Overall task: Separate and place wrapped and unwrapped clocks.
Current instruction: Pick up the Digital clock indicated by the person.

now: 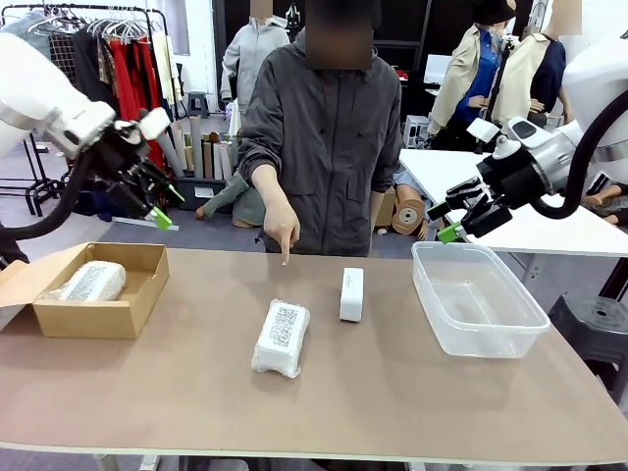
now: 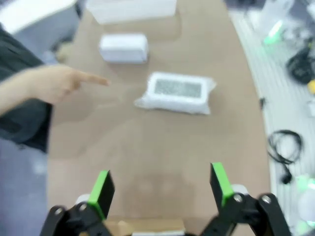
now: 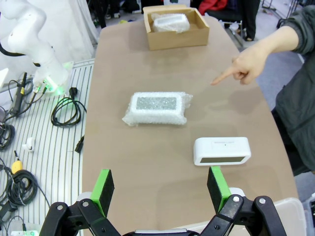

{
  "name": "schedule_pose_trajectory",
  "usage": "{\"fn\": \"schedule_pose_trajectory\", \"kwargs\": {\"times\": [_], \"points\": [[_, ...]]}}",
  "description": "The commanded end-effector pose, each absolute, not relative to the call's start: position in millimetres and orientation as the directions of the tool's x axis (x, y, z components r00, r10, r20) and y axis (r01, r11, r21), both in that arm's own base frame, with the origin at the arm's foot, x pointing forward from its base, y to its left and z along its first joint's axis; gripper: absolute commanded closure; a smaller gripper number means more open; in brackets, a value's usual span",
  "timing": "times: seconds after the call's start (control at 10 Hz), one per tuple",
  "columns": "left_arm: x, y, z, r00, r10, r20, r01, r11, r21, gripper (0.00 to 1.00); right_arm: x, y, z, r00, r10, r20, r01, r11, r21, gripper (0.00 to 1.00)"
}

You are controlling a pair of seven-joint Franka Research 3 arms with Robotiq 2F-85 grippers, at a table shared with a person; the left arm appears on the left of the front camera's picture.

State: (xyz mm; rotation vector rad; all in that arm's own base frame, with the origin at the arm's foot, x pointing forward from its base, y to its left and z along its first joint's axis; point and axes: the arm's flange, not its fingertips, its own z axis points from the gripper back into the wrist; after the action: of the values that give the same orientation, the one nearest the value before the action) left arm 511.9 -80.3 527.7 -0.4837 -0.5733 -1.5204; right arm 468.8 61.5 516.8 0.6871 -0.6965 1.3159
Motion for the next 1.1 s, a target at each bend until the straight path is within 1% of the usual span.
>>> {"fn": "schedule_pose_trajectory", "kwargs": {"times": [0.0, 0.1, 0.2, 0.3, 0.4, 0.5, 0.6, 0.7, 0.8, 1.0], "points": [[492, -112, 520, 0.041, -0.877, 0.480, 0.995, 0.079, 0.059, 0.00, 467, 62, 517, 0.115, 0.610, 0.784, -0.991, 0.121, 0.051, 0.00], [489, -131, 513, 0.094, -0.916, 0.389, 0.986, 0.141, 0.093, 0.00, 467, 62, 517, 0.115, 0.610, 0.784, -0.991, 0.121, 0.051, 0.00], [482, -152, 501, 0.135, -0.929, 0.344, 0.977, 0.182, 0.108, 0.00, 467, 62, 517, 0.115, 0.610, 0.784, -0.991, 0.121, 0.051, 0.00], [473, -171, 490, 0.168, -0.930, 0.328, 0.971, 0.213, 0.106, 0.00, 467, 62, 517, 0.115, 0.610, 0.784, -0.991, 0.121, 0.051, 0.00], [471, -178, 484, 0.169, -0.946, 0.276, 0.973, 0.205, 0.107, 0.00, 467, 62, 517, 0.115, 0.610, 0.784, -0.991, 0.121, 0.051, 0.00], [468, -191, 475, 0.171, -0.955, 0.243, 0.968, 0.208, 0.139, 0.00, 467, 62, 517, 0.115, 0.610, 0.784, -0.991, 0.121, 0.051, 0.00], [466, -198, 470, 0.162, -0.952, 0.261, 0.972, 0.200, 0.125, 0.00, 467, 62, 517, 0.115, 0.610, 0.784, -0.991, 0.121, 0.051, 0.00], [467, -201, 470, 0.141, -0.945, 0.295, 0.982, 0.172, 0.083, 0.00, 467, 62, 517, 0.115, 0.610, 0.784, -0.991, 0.121, 0.051, 0.00], [465, -197, 469, 0.154, -0.951, 0.268, 0.974, 0.192, 0.121, 0.00, 467, 62, 517, 0.115, 0.610, 0.784, -0.991, 0.121, 0.051, 0.00], [465, -197, 469, 0.154, -0.951, 0.268, 0.974, 0.192, 0.121, 0.00, 467, 62, 517, 0.115, 0.610, 0.784, -0.991, 0.121, 0.051, 0.00]]}}
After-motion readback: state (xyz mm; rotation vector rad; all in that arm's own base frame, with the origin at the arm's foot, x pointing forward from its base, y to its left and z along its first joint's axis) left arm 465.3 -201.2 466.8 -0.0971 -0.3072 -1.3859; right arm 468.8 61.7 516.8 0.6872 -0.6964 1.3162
